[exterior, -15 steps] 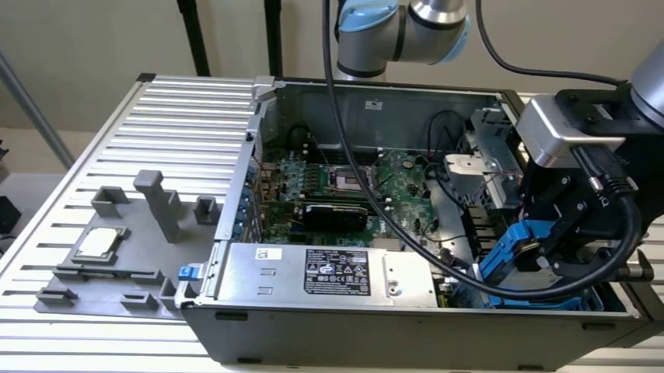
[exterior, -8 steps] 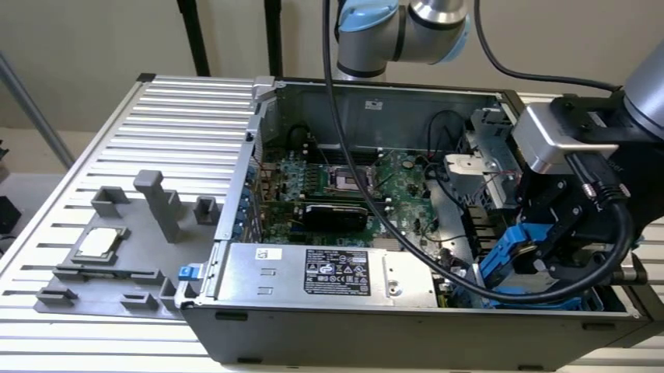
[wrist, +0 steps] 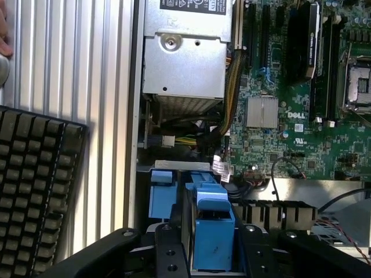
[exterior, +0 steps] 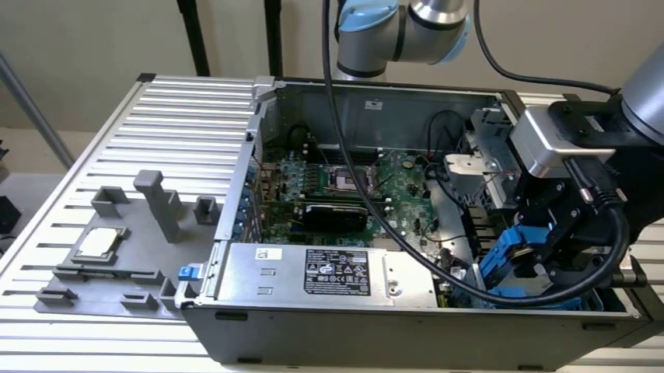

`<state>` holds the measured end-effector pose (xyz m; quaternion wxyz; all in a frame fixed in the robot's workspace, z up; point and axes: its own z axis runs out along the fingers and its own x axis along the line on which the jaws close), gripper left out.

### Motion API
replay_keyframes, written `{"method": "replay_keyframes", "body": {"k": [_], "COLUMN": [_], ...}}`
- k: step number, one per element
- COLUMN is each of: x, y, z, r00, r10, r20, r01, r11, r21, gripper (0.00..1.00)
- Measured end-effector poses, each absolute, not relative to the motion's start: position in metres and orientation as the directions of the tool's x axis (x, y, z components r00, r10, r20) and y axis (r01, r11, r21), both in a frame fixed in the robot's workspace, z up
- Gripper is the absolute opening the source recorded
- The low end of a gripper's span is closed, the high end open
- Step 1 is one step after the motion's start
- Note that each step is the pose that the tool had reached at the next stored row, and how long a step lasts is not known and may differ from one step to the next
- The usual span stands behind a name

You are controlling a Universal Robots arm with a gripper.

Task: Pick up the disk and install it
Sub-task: 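Insert the disk into the insertion slot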

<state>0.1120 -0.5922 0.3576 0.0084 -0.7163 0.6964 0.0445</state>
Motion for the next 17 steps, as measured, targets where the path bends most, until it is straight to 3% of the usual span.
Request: {"method": "replay_keyframes", "body": {"k": [17], "x": [0.125], "y": [-0.592], "z": [0.382], "r00": [0.027], "r10": [-0.995], "r20": [-0.096], "r01": [-0.998], "r11": [-0.032], "r21": [0.049], "gripper": [0.4]}}
